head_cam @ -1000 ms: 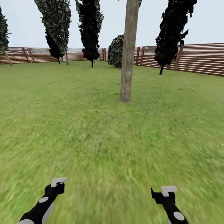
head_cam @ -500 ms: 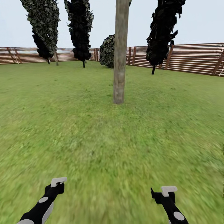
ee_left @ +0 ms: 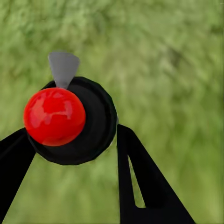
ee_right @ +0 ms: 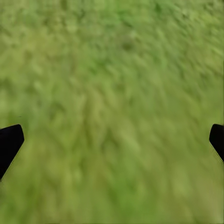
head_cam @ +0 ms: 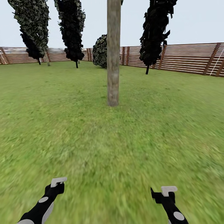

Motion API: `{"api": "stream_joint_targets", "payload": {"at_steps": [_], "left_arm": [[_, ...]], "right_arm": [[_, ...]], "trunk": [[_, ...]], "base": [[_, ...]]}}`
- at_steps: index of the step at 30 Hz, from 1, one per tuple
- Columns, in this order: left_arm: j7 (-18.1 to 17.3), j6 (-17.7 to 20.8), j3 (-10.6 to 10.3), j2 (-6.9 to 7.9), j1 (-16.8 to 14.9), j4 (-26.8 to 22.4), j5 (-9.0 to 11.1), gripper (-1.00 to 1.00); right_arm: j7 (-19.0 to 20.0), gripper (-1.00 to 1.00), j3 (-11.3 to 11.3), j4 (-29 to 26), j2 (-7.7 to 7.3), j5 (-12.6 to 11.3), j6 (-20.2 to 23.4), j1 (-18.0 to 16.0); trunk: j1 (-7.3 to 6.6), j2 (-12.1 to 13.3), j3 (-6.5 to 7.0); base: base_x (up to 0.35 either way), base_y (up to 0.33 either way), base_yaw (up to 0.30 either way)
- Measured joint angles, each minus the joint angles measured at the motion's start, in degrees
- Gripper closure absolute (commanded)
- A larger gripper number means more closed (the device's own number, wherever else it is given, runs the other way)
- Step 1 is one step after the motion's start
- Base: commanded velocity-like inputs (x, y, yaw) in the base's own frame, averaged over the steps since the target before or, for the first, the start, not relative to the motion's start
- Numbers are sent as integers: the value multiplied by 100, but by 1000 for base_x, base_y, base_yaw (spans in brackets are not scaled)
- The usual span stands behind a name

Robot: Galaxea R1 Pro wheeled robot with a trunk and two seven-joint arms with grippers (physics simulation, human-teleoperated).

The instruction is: In the garden, pick up the pesticide atomizer on the floor and spray pesticide onto both trees until each tree trunk is fully covered.

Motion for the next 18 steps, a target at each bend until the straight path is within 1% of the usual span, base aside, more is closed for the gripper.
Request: {"api": "stream_joint_targets", "payload": {"at_steps": [18], "left_arm": [[0,0,-2,0,0,2,-3,100]], "right_arm": [[0,-100,2,0,3,0,0,0]], "trunk": [[0,0,0]], "base": [[341,0,0]]}}
